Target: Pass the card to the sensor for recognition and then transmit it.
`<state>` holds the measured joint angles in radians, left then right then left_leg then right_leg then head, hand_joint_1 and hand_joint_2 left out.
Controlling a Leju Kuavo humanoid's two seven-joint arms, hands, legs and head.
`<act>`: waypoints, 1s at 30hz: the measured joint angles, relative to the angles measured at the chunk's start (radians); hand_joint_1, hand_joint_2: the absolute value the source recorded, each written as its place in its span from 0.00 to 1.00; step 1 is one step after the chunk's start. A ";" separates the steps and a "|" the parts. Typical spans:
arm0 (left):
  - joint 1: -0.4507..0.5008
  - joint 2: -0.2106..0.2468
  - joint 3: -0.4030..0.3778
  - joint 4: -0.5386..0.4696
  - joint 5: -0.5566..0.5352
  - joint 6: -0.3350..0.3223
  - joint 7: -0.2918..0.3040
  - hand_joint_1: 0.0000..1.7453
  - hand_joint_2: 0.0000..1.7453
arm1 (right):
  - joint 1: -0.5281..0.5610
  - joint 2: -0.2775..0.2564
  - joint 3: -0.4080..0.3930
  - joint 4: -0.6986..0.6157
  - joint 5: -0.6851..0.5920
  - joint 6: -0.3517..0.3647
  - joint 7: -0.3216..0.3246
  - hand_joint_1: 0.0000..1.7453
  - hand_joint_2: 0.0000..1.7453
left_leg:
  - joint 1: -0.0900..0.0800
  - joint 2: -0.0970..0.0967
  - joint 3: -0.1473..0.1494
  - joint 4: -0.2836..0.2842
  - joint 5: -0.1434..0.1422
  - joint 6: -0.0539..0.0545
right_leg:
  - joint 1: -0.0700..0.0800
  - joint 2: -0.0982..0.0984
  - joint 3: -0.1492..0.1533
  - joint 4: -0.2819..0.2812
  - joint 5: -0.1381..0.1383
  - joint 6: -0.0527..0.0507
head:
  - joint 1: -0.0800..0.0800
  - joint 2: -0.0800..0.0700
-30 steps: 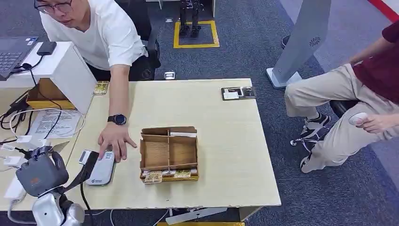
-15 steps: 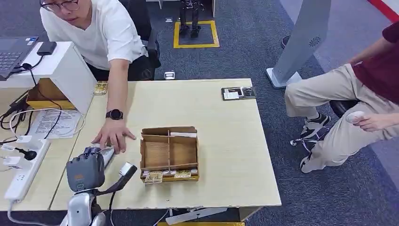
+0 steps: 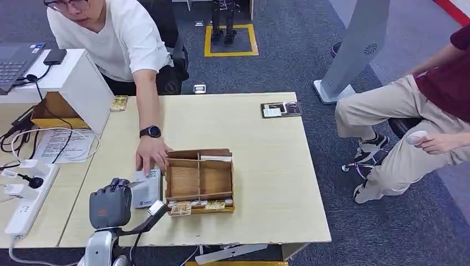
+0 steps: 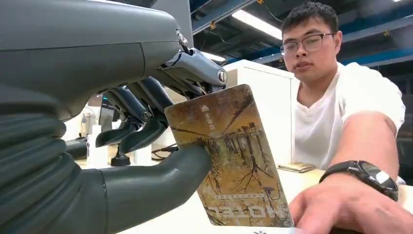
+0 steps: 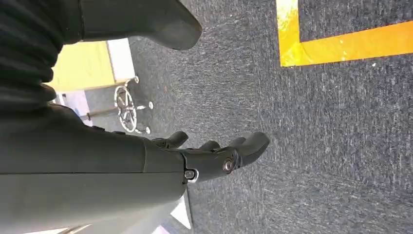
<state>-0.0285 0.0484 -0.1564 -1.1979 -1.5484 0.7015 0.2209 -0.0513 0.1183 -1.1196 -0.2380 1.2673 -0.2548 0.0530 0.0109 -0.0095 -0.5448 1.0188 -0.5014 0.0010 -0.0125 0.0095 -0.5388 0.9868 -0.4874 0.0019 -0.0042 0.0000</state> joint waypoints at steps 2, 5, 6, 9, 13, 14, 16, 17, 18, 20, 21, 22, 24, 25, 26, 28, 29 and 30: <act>0.000 0.000 0.000 0.003 0.000 0.000 0.000 1.00 1.00 | 0.000 0.000 0.000 0.000 0.000 0.000 0.000 0.00 1.00 | 0.000 0.000 0.000 0.000 0.000 0.000 | 0.000 0.000 0.000 0.000 0.000 0.000 | 0.000 0.000; 0.000 0.000 0.000 0.003 0.000 0.000 0.000 1.00 1.00 | 0.000 0.000 -0.001 0.000 0.000 0.000 0.000 0.00 1.00 | 0.000 0.000 0.000 0.000 0.000 0.000 | 0.000 0.000 0.000 0.000 0.000 0.000 | 0.000 0.000; 0.000 0.000 0.000 0.003 0.000 0.000 0.000 1.00 1.00 | 0.000 0.000 -0.001 0.000 0.000 0.000 0.000 0.00 1.00 | 0.000 0.000 0.000 0.000 0.000 0.000 | 0.000 0.000 0.000 0.000 0.000 0.000 | 0.000 0.000; 0.001 0.000 0.000 0.003 0.000 0.000 -0.001 1.00 1.00 | 0.000 0.000 -0.003 0.000 0.000 -0.001 -0.001 0.00 1.00 | 0.000 0.000 0.000 0.000 0.000 0.000 | 0.000 0.000 0.000 0.000 0.000 0.000 | 0.000 0.000; 0.001 -0.005 0.000 0.008 0.000 0.000 -0.023 1.00 1.00 | 0.000 0.000 -0.006 0.000 0.000 0.000 -0.001 0.00 1.00 | 0.000 0.000 0.000 0.000 0.000 0.000 | 0.000 0.000 0.000 0.000 0.000 0.000 | 0.000 0.000; 0.000 -0.006 0.000 0.012 0.000 0.000 -0.029 1.00 1.00 | 0.000 0.000 -0.007 0.000 0.000 0.000 -0.001 0.00 1.00 | 0.000 0.000 0.000 0.000 0.000 0.000 | 0.000 0.000 0.000 0.000 0.000 0.000 | 0.000 0.000; 0.000 -0.010 0.000 0.019 0.000 0.000 -0.039 1.00 1.00 | 0.000 0.000 -0.008 0.000 0.000 0.000 -0.001 0.00 1.00 | 0.000 0.000 0.000 0.000 0.000 0.000 | 0.000 0.000 0.000 0.000 0.000 0.000 | 0.000 0.000; 0.000 -0.011 0.000 0.024 0.000 0.000 -0.044 1.00 1.00 | 0.000 0.000 -0.008 0.000 0.000 0.000 -0.001 0.00 1.00 | 0.000 0.000 0.000 0.000 0.000 0.000 | 0.000 0.000 0.000 0.000 0.000 0.000 | 0.000 0.000; 0.000 -0.011 0.000 0.029 0.000 0.000 -0.049 1.00 1.00 | 0.000 0.000 -0.009 0.000 0.000 0.000 -0.001 0.00 1.00 | 0.000 0.000 0.000 0.000 0.000 0.000 | 0.000 0.000 0.000 0.000 0.000 0.000 | 0.000 0.000; 0.000 -0.015 0.000 0.038 0.000 0.000 -0.047 1.00 1.00 | 0.000 0.000 -0.010 0.000 0.000 0.006 0.000 0.00 1.00 | 0.000 0.000 0.000 0.000 0.000 0.000 | 0.000 0.000 0.000 0.000 0.000 0.000 | 0.000 0.000; 0.000 -0.016 0.000 0.043 0.000 0.000 -0.041 1.00 1.00 | 0.000 0.000 -0.010 -0.001 0.000 0.009 0.002 0.00 1.00 | 0.000 0.000 0.000 0.000 0.000 0.000 | 0.000 0.000 0.000 0.000 0.000 0.000 | 0.000 0.000; 0.000 -0.017 0.000 0.046 0.000 0.000 -0.040 1.00 1.00 | 0.000 0.000 -0.010 -0.002 0.000 0.013 0.003 0.00 1.00 | 0.000 0.000 0.000 0.000 0.000 0.000 | 0.000 0.000 0.000 0.000 0.000 0.000 | 0.000 0.000; -0.001 -0.019 0.000 0.051 0.000 0.000 -0.039 1.00 1.00 | 0.000 0.000 -0.010 -0.002 0.000 0.014 0.003 0.00 1.00 | 0.000 0.000 0.000 0.000 0.000 0.000 | 0.000 0.000 0.000 0.000 0.000 0.000 | 0.000 0.000; -0.001 -0.020 0.000 0.053 0.000 0.000 -0.039 1.00 1.00 | 0.000 0.000 -0.010 -0.002 0.000 0.014 0.003 0.00 1.00 | 0.000 0.000 0.000 0.000 0.000 0.000 | 0.000 0.000 0.000 0.000 0.000 0.000 | 0.000 0.000; -0.001 -0.020 0.000 0.055 0.000 0.000 -0.039 1.00 1.00 | 0.000 0.000 -0.011 -0.002 0.000 0.014 0.003 0.00 1.00 | 0.000 0.000 0.000 0.000 0.000 0.000 | 0.000 0.000 0.000 0.000 0.000 0.000 | 0.000 0.000; -0.002 -0.023 0.000 0.058 0.000 0.000 -0.039 1.00 1.00 | 0.000 0.000 -0.011 -0.002 0.000 0.014 0.003 0.00 1.00 | 0.000 0.000 0.000 0.000 0.000 0.000 | 0.000 0.000 0.000 0.000 0.000 0.000 | 0.000 0.000; -0.004 -0.023 0.000 0.061 0.002 0.000 -0.043 1.00 1.00 | 0.000 0.000 -0.012 -0.002 0.000 0.014 0.003 0.00 1.00 | 0.000 0.000 0.000 0.000 0.000 0.000 | 0.000 0.000 0.000 0.000 0.000 0.000 | 0.000 0.000; -0.007 -0.023 0.000 0.065 0.003 0.001 -0.051 1.00 1.00 | 0.000 0.000 -0.013 -0.002 0.000 0.013 0.001 0.00 1.00 | 0.000 0.000 0.000 0.000 0.000 0.000 | 0.000 0.000 0.001 0.000 0.000 0.000 | 0.000 0.000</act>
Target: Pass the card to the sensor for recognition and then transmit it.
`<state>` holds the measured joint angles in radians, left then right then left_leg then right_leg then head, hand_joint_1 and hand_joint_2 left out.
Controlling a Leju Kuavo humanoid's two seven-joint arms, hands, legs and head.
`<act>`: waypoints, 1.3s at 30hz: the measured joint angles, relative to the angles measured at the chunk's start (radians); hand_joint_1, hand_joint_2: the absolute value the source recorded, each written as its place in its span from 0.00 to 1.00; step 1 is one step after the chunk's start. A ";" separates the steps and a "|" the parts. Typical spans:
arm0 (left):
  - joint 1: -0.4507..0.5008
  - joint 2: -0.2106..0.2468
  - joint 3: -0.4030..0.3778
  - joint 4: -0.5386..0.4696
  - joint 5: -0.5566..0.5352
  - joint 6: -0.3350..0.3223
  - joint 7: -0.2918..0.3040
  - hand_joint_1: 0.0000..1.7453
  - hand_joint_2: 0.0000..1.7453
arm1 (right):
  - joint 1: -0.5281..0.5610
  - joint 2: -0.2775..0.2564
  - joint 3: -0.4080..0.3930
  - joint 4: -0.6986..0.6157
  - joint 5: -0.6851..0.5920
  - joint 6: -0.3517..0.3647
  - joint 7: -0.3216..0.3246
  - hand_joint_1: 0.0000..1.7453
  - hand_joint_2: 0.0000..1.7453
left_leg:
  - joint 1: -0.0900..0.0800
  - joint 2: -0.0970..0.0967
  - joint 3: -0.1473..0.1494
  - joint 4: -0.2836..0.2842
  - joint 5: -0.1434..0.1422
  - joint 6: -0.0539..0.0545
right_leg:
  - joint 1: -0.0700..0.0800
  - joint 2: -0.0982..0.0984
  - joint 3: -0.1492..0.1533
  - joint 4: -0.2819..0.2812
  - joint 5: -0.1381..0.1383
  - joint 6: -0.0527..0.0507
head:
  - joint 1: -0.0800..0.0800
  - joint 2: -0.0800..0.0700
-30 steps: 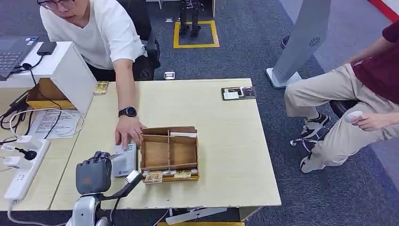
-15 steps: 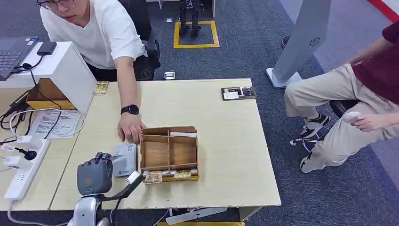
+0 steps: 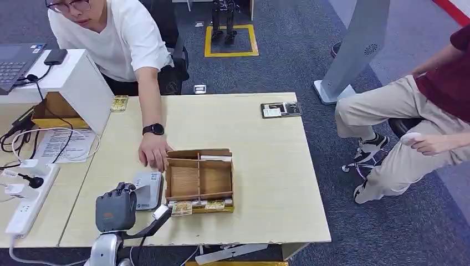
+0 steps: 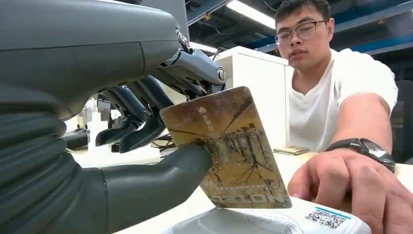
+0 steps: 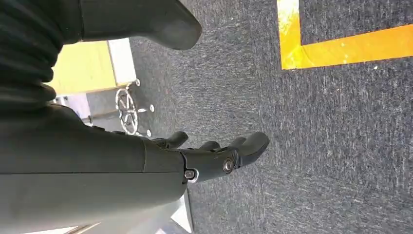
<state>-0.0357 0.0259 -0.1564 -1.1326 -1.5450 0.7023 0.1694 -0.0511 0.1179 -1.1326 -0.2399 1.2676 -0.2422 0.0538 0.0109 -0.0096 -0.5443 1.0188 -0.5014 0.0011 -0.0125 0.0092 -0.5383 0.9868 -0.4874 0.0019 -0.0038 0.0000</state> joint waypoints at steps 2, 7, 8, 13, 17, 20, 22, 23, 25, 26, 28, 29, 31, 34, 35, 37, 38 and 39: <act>-0.007 0.000 0.000 0.015 0.004 0.001 -0.009 1.00 1.00 | 0.000 0.000 -0.001 0.000 0.000 0.000 -0.001 0.00 1.00 | 0.000 0.000 0.000 0.000 0.000 0.000 | 0.000 0.000 0.000 0.000 0.000 0.000 | 0.000 0.000; -0.037 0.000 -0.002 0.104 0.023 0.002 -0.044 1.00 1.00 | 0.000 0.000 -0.002 0.000 0.002 0.001 -0.001 0.00 1.00 | 0.000 0.000 0.001 0.000 0.000 0.001 | 0.000 0.000 0.001 0.000 0.000 0.000 | 0.000 0.000; -0.042 0.000 -0.002 0.116 0.024 0.002 -0.044 1.00 1.00 | 0.000 -0.001 -0.002 0.000 0.003 0.001 -0.001 0.00 1.00 | 0.000 0.000 0.001 0.000 0.000 0.001 | 0.000 0.000 0.002 0.000 0.000 0.000 | 0.000 0.000; -0.064 0.000 -0.009 0.155 0.026 0.002 -0.044 1.00 1.00 | 0.001 -0.002 -0.002 0.000 0.003 0.002 -0.001 0.00 1.00 | 0.000 -0.001 0.004 0.000 0.000 0.001 | 0.000 -0.001 0.005 0.000 0.000 0.000 | 0.000 0.000; -0.073 0.000 -0.011 0.169 0.026 0.002 -0.044 1.00 1.00 | 0.001 -0.002 -0.002 0.000 0.003 0.001 -0.001 0.00 1.00 | 0.000 -0.001 0.005 0.000 0.001 0.001 | 0.000 -0.002 0.006 0.000 0.000 0.000 | 0.000 0.000; -0.074 0.000 -0.013 0.173 0.026 0.002 -0.045 1.00 1.00 | 0.001 -0.003 -0.002 0.000 0.003 0.001 -0.001 0.00 1.00 | 0.000 -0.001 0.005 0.000 0.001 0.001 | 0.000 -0.002 0.006 0.000 0.000 0.000 | 0.000 0.000; -0.076 0.000 -0.016 0.176 0.026 0.002 -0.045 1.00 1.00 | 0.001 -0.003 -0.002 0.000 0.003 0.001 -0.001 0.00 1.00 | 0.000 -0.001 0.005 0.000 0.001 0.001 | 0.000 -0.002 0.007 0.000 0.000 0.000 | 0.000 0.000; -0.076 0.000 -0.016 0.178 0.026 0.002 -0.045 1.00 1.00 | 0.001 -0.003 -0.002 0.000 0.003 0.001 -0.001 0.00 1.00 | 0.000 -0.001 0.006 0.000 0.001 0.001 | 0.000 -0.002 0.007 0.000 0.000 0.000 | 0.000 0.000; -0.079 0.000 -0.018 0.185 0.026 0.002 -0.054 1.00 1.00 | 0.001 -0.003 -0.002 0.000 0.003 0.001 -0.001 0.00 1.00 | 0.000 -0.001 0.006 0.000 0.001 0.001 | 0.000 -0.002 0.007 0.000 0.000 0.000 | 0.000 0.000; -0.082 0.000 -0.018 0.189 0.028 0.002 -0.058 1.00 1.00 | 0.001 -0.003 -0.002 0.000 0.003 0.001 -0.001 0.00 1.00 | 0.000 -0.002 0.006 0.000 0.001 0.001 | 0.000 -0.003 0.008 0.000 0.000 0.000 | 0.000 0.000; -0.092 0.000 -0.022 0.212 0.031 0.002 -0.072 1.00 1.00 | 0.001 -0.004 -0.002 0.000 0.003 0.002 -0.001 0.00 1.00 | 0.000 -0.002 0.007 0.000 0.001 0.001 | 0.000 -0.004 0.009 0.000 0.000 0.000 | 0.000 0.000; -0.098 0.000 -0.023 0.223 0.034 0.002 -0.077 1.00 1.00 | 0.001 -0.004 -0.002 0.000 0.004 0.002 -0.001 0.00 1.00 | 0.000 -0.002 0.007 0.000 0.001 0.001 | 0.000 -0.004 0.010 0.000 0.000 0.000 | 0.000 0.000; -0.114 0.000 -0.027 0.247 0.042 0.002 -0.090 1.00 1.00 | 0.001 -0.004 -0.002 0.000 0.004 0.004 -0.002 0.00 1.00 | 0.000 -0.003 0.008 -0.001 0.001 0.001 | 0.000 -0.005 0.011 0.000 0.000 0.000 | 0.000 0.000; -0.136 0.000 -0.034 0.281 0.046 0.002 -0.099 1.00 1.00 | 0.000 -0.005 -0.002 0.000 0.006 0.005 -0.002 0.00 1.00 | -0.001 -0.004 0.010 -0.001 0.001 0.001 | 0.000 -0.006 0.013 0.000 -0.001 0.000 | 0.000 0.000; -0.136 0.000 -0.034 0.281 0.046 0.002 -0.099 1.00 1.00 | 0.000 -0.005 -0.002 0.000 0.006 0.005 -0.002 0.00 1.00 | -0.001 -0.004 0.010 -0.001 0.001 0.001 | 0.000 -0.006 0.013 0.000 -0.001 0.000 | 0.000 0.000; -0.136 0.000 -0.034 0.281 0.046 0.002 -0.099 1.00 1.00 | 0.000 -0.005 -0.002 0.000 0.006 0.005 -0.002 0.00 1.00 | -0.001 -0.004 0.010 -0.001 0.001 0.001 | 0.000 -0.006 0.013 0.000 -0.001 0.000 | 0.000 0.000; -0.137 0.000 -0.034 0.282 0.046 0.002 -0.100 1.00 1.00 | 0.000 -0.005 -0.002 0.000 0.006 0.005 -0.002 0.00 1.00 | -0.001 -0.004 0.010 -0.001 0.001 0.001 | 0.000 -0.006 0.013 0.000 -0.001 0.000 | 0.000 0.000; -0.144 0.000 -0.035 0.293 0.050 0.002 -0.105 1.00 1.00 | 0.001 -0.005 -0.002 0.000 0.007 0.006 -0.002 0.00 1.00 | -0.001 -0.005 0.010 -0.001 0.001 0.001 | 0.000 -0.006 0.013 0.001 -0.001 0.000 | 0.000 0.000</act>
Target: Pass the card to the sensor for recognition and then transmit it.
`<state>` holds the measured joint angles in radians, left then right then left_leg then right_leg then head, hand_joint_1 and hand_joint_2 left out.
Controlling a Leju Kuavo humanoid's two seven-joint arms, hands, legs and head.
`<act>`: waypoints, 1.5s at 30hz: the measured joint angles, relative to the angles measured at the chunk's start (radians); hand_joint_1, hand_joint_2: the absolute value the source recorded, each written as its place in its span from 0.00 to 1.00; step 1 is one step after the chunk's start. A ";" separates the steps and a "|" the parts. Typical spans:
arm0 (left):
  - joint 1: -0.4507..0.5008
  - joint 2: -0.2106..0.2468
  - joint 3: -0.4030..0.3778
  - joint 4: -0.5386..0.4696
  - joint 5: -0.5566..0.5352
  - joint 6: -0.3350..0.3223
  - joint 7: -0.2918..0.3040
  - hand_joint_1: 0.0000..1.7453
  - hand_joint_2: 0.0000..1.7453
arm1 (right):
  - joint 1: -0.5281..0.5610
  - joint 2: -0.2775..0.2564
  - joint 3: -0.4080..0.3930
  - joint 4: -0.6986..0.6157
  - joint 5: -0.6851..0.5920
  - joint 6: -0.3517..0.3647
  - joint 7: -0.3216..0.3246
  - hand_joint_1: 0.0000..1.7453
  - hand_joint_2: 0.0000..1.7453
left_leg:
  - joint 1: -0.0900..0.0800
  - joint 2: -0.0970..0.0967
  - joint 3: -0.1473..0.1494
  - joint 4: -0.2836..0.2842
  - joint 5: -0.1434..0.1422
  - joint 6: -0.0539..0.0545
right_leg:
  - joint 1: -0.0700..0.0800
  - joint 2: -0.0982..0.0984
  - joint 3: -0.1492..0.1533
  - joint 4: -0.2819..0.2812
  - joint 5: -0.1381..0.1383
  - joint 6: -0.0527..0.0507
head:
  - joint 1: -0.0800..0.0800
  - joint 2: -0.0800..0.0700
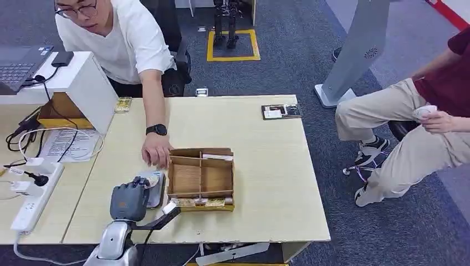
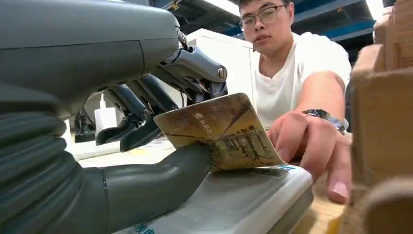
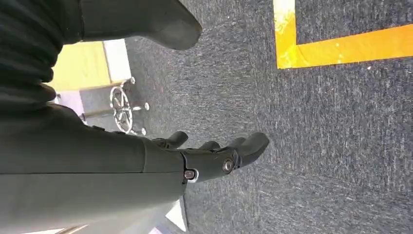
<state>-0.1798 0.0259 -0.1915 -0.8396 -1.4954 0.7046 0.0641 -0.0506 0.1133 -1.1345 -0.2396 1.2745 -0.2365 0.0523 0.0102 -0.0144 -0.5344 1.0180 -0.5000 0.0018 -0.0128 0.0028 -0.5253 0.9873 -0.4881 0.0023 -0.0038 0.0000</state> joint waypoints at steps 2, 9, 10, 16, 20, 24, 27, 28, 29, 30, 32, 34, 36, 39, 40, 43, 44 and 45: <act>-0.007 0.000 -0.002 0.015 0.016 0.000 -0.012 1.00 1.00 | 0.000 0.000 0.000 0.000 0.003 0.000 0.000 0.00 1.00 | 0.000 0.000 0.003 0.000 0.001 0.000 | 0.000 0.000 0.003 0.001 0.000 0.000 | 0.000 0.000; 0.096 -0.042 0.082 -0.202 0.048 0.004 -0.187 1.00 1.00 | 0.004 0.000 -0.002 0.000 0.002 -0.005 -0.001 0.00 1.00 | 0.000 0.002 -0.003 0.000 0.004 -0.001 | 0.000 0.001 -0.006 0.002 0.003 -0.002 | 0.000 0.000; 0.102 -0.067 0.110 -0.244 0.072 0.003 -0.268 1.00 1.00 | 0.004 0.000 -0.002 0.000 0.002 -0.006 -0.001 0.00 1.00 | 0.000 0.001 -0.005 0.000 0.004 -0.001 | 0.000 0.001 -0.008 0.002 0.003 -0.002 | 0.000 0.000; 0.075 -0.282 0.453 -0.464 0.217 0.001 -0.678 1.00 1.00 | 0.005 0.001 -0.002 0.001 0.016 -0.016 0.001 0.00 1.00 | 0.000 0.006 -0.011 0.002 0.005 0.000 | 0.000 0.007 -0.015 0.001 0.006 0.000 | 0.002 0.000; 0.064 -0.315 0.487 -0.524 0.209 0.000 -0.675 1.00 1.00 | 0.004 0.001 -0.002 0.001 0.021 -0.016 0.001 0.00 1.00 | 0.000 0.003 -0.014 0.002 0.005 0.000 | 0.000 0.004 -0.017 0.002 0.005 0.000 | 0.002 0.000; 0.065 -0.318 0.505 -0.559 0.242 0.000 -0.686 1.00 1.00 | 0.002 0.002 -0.002 0.001 0.022 -0.016 0.005 0.00 1.00 | 0.000 0.004 -0.015 0.002 0.005 0.000 | 0.000 0.005 -0.019 0.002 0.005 0.000 | 0.000 0.000; 0.065 -0.319 0.514 -0.578 0.256 0.000 -0.680 1.00 1.00 | 0.003 0.005 -0.002 0.001 0.023 -0.016 0.008 0.00 1.00 | 0.000 0.004 -0.016 0.002 0.005 0.000 | 0.000 0.005 -0.020 0.002 0.005 0.000 | 0.000 0.000; 0.065 -0.319 0.515 -0.584 0.253 0.000 -0.676 1.00 1.00 | 0.003 0.005 -0.002 0.001 0.024 -0.016 0.008 0.00 1.00 | 0.000 0.004 -0.016 0.002 0.005 0.000 | 0.000 0.005 -0.020 0.002 0.005 0.000 | 0.000 0.000; 0.065 -0.320 0.515 -0.588 0.248 0.000 -0.669 1.00 1.00 | 0.003 0.006 -0.002 0.001 0.024 -0.016 0.009 0.00 1.00 | 0.000 0.004 -0.016 0.002 0.005 0.000 | 0.000 0.005 -0.020 0.002 0.005 0.000 | 0.000 0.000; 0.065 -0.320 0.515 -0.592 0.247 0.000 -0.668 1.00 1.00 | 0.002 0.006 -0.002 0.001 0.024 -0.016 0.009 0.00 1.00 | 0.000 0.004 -0.016 0.002 0.005 0.000 | 0.000 0.005 -0.020 0.002 0.005 0.000 | 0.000 0.000; 0.065 -0.320 0.516 -0.599 0.246 0.000 -0.665 1.00 1.00 | 0.003 0.008 -0.002 0.001 0.024 -0.016 0.009 0.00 1.00 | 0.000 0.004 -0.016 0.002 0.005 0.000 | 0.000 0.005 -0.020 0.002 0.005 0.000 | 0.000 0.000; 0.065 -0.320 0.516 -0.601 0.241 0.000 -0.662 1.00 1.00 | 0.003 0.009 -0.002 0.001 0.024 -0.016 0.010 0.00 1.00 | 0.000 0.004 -0.016 0.002 0.005 0.000 | 0.000 0.005 -0.020 0.002 0.005 0.000 | 0.000 0.000; 0.065 -0.320 0.517 -0.604 0.222 0.000 -0.649 1.00 1.00 | 0.003 0.010 -0.002 0.001 0.027 -0.016 0.010 0.00 1.00 | 0.000 0.004 -0.016 0.002 0.005 0.000 | 0.000 0.005 -0.020 0.002 0.005 0.000 | 0.000 0.000; 0.059 -0.320 0.518 -0.604 0.154 0.000 -0.610 1.00 1.00 | 0.002 0.010 -0.002 0.002 0.036 -0.015 0.011 0.00 1.00 | 0.000 0.004 -0.016 0.002 0.005 0.000 | 0.000 0.005 -0.020 0.002 0.005 0.000 | 0.000 0.000; 0.052 -0.320 0.519 -0.602 0.144 0.000 -0.602 1.00 1.00 | 0.001 0.010 -0.002 0.002 0.037 -0.013 0.012 0.00 1.00 | 0.000 0.004 -0.017 0.002 0.005 0.000 | 0.000 0.005 -0.020 0.002 0.005 0.000 | 0.000 0.000; 0.020 -0.318 0.520 -0.582 0.095 -0.002 -0.495 1.00 1.00 | -0.001 0.010 0.000 0.002 0.039 -0.010 0.019 0.00 1.00 | 0.000 0.004 -0.017 0.002 0.005 0.000 | 0.000 0.005 -0.020 0.002 0.005 0.000 | 0.000 0.000; 0.005 -0.317 0.520 -0.565 0.080 -0.002 -0.443 1.00 1.00 | -0.002 0.010 0.000 0.002 0.045 -0.007 0.019 0.00 1.00 | 0.000 0.004 -0.017 0.002 0.005 0.000 | 0.000 0.005 -0.020 0.002 0.006 0.000 | 0.000 0.000; -0.008 -0.314 0.516 -0.547 0.067 -0.003 -0.395 1.00 1.00 | -0.003 0.010 0.000 0.002 0.051 -0.004 0.019 0.00 1.00 | 0.000 0.004 -0.016 0.002 0.005 0.000 | 0.000 0.005 -0.020 0.002 0.006 0.000 | 0.000 0.000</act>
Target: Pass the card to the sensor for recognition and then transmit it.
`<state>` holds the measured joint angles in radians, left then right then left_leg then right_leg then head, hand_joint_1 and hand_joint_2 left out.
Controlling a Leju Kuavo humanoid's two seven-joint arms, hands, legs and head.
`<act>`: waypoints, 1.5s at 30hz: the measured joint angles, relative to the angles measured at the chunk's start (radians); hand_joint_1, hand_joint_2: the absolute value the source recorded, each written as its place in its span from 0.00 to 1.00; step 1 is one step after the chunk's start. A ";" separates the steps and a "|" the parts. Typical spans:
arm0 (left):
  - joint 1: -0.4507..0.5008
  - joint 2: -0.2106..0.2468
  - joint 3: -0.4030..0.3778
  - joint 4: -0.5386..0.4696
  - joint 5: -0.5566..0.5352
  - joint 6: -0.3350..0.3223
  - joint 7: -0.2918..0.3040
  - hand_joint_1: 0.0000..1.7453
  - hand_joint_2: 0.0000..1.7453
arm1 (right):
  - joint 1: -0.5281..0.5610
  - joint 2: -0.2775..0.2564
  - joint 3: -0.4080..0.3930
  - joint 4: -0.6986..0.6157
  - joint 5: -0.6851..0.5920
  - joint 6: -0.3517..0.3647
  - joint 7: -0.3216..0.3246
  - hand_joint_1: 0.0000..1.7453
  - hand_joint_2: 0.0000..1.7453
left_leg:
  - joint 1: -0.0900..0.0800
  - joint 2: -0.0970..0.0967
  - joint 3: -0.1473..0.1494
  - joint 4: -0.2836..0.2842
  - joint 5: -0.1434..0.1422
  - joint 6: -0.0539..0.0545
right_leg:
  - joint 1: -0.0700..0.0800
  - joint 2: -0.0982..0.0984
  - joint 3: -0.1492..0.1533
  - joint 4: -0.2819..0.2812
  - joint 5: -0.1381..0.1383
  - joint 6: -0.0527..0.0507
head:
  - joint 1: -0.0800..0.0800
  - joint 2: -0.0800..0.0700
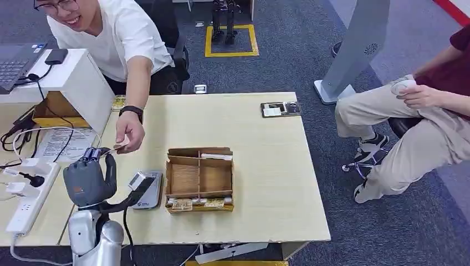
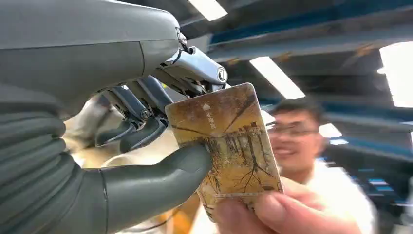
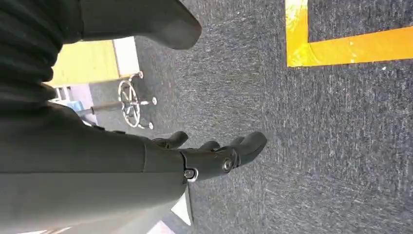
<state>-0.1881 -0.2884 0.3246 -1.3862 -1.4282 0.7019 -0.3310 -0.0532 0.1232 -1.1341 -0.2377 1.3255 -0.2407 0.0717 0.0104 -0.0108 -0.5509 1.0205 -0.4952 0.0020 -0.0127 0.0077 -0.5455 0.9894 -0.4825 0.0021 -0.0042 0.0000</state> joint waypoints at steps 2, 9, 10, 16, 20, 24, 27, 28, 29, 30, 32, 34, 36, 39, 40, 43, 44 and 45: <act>-0.034 0.008 -0.009 0.049 -0.019 0.000 0.054 1.00 1.00 | -0.001 0.000 0.000 0.000 0.006 0.000 0.000 0.00 1.00 | 0.000 0.000 0.000 0.000 0.000 0.000 | 0.000 0.000 0.000 0.000 0.000 0.000 | 0.000 0.000; -0.092 0.049 -0.077 0.160 -0.003 0.000 0.192 0.97 1.00 | -0.003 0.000 0.000 0.000 0.015 0.001 0.006 0.00 1.00 | 0.000 0.000 0.000 0.000 0.000 0.000 | 0.000 0.000 0.000 0.000 0.000 0.000 | 0.000 0.000; -0.097 0.052 -0.094 0.172 0.004 0.000 0.199 0.97 1.00 | -0.003 0.000 0.000 0.001 0.015 0.000 0.007 0.00 1.00 | 0.000 0.000 -0.001 0.000 0.000 0.000 | 0.000 0.000 0.000 0.000 0.000 0.000 | 0.000 0.000; -0.115 0.064 -0.134 0.204 0.010 0.000 0.209 0.00 1.00 | -0.003 0.000 0.000 0.002 0.015 0.000 0.009 0.00 1.00 | 0.000 0.001 -0.001 0.000 0.000 0.000 | 0.000 0.001 -0.001 0.000 0.000 0.000 | 0.000 0.000; -0.115 0.072 -0.151 0.212 0.007 0.000 0.216 0.00 1.00 | -0.003 0.000 0.000 0.003 0.016 -0.001 0.009 0.00 1.00 | 0.000 0.001 -0.002 0.000 0.000 0.000 | 0.000 0.001 -0.001 0.000 0.000 0.000 | 0.000 0.000; -0.112 0.074 -0.158 0.212 0.046 0.000 0.180 0.00 1.00 | -0.003 0.000 0.000 0.003 0.015 -0.004 0.009 0.00 1.00 | 0.000 0.001 -0.001 0.000 0.000 0.000 | 0.000 0.001 -0.001 0.000 0.000 0.000 | 0.000 0.000; -0.107 0.072 -0.158 0.204 0.062 0.000 0.155 0.00 1.00 | -0.003 0.000 0.000 0.003 0.014 -0.008 0.009 0.00 1.00 | 0.000 0.001 -0.001 0.000 0.000 0.000 | 0.000 0.001 -0.001 0.000 0.000 0.000 | 0.000 0.000; -0.106 0.072 -0.158 0.203 0.064 0.000 0.154 0.00 1.00 | -0.003 0.000 0.000 0.003 0.014 -0.009 0.009 0.00 1.00 | 0.000 0.001 -0.001 0.000 0.000 0.000 | 0.000 0.001 -0.001 0.000 0.000 0.000 | 0.000 0.000; -0.105 0.072 -0.158 0.202 0.069 0.000 0.147 0.00 1.00 | -0.003 0.000 0.000 0.003 0.013 -0.010 0.009 0.00 1.00 | 0.000 0.001 -0.001 0.000 0.000 0.000 | 0.000 0.001 -0.001 0.000 0.000 0.000 | 0.000 0.000; -0.102 0.071 -0.158 0.198 0.080 0.000 0.133 0.00 1.00 | -0.003 0.000 0.000 0.003 0.012 -0.011 0.009 0.00 1.00 | 0.000 0.001 -0.001 0.000 0.000 0.000 | 0.000 0.001 -0.001 0.000 0.000 0.000 | 0.000 0.000; -0.097 0.066 -0.158 0.185 0.117 0.000 0.086 0.00 1.00 | -0.002 0.000 0.000 0.003 0.008 -0.015 0.009 0.00 1.00 | 0.000 0.001 -0.002 0.000 0.000 0.000 | 0.000 0.001 -0.001 0.000 0.000 0.000 | 0.000 0.000; -0.089 0.053 -0.157 0.171 0.168 0.000 0.017 0.00 1.00 | -0.002 0.000 -0.001 0.003 0.004 -0.017 0.008 0.00 1.00 | 0.000 0.001 -0.002 0.000 0.000 0.000 | 0.000 0.000 -0.001 0.000 0.000 0.000 | 0.000 0.000; -0.077 0.039 -0.157 0.153 0.213 0.000 -0.045 0.00 1.00 | -0.002 0.000 -0.003 0.003 0.001 -0.018 0.008 0.00 1.00 | 0.000 0.001 -0.002 0.000 0.000 0.000 | 0.000 0.000 -0.001 0.000 0.000 0.000 | 0.000 0.000; -0.050 0.015 -0.155 0.111 0.303 0.000 -0.155 0.00 1.00 | 0.001 0.000 -0.005 0.003 -0.003 -0.018 0.005 0.00 1.00 | 0.000 0.001 -0.002 0.000 0.000 0.001 | 0.000 0.000 -0.001 0.000 0.000 0.000 | 0.000 0.000; -0.039 0.006 -0.155 0.095 0.324 0.000 -0.190 0.00 1.00 | 0.002 0.000 -0.006 0.003 -0.003 -0.018 0.005 0.00 1.00 | 0.000 0.000 -0.002 0.000 0.000 0.001 | 0.000 0.000 -0.001 0.000 0.000 0.000 | 0.000 0.000; -0.009 -0.008 -0.154 0.057 0.433 0.000 -0.288 0.00 1.00 | 0.003 0.001 -0.008 0.003 -0.005 -0.018 0.005 0.00 1.00 | 0.000 0.001 -0.002 0.000 -0.001 0.001 | 0.000 0.000 -0.001 0.000 0.000 0.000 | 0.001 0.000; -0.003 -0.007 -0.154 0.049 0.469 0.000 -0.303 0.00 1.00 | 0.004 0.001 -0.009 0.003 -0.006 -0.018 0.005 0.00 1.00 | 0.000 0.000 -0.002 0.000 -0.001 0.001 | 0.000 0.000 -0.001 0.000 0.000 0.000 | 0.000 0.000; 0.008 -0.005 -0.155 0.038 0.508 0.000 -0.312 0.00 1.00 | 0.004 0.002 -0.009 0.003 -0.006 -0.018 0.004 0.00 1.00 | 0.000 0.001 -0.002 0.000 -0.001 0.001 | 0.000 0.001 -0.001 0.000 0.000 0.000 | 0.000 0.000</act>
<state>-0.1801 -0.2934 0.1698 -1.3486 -0.9200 0.7023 -0.6428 -0.0491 0.1251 -1.1433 -0.2350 1.3191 -0.2586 0.0759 0.0102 -0.0102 -0.5527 1.0207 -0.4957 0.0026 -0.0128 0.0083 -0.5469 0.9897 -0.4827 0.0022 -0.0042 0.0000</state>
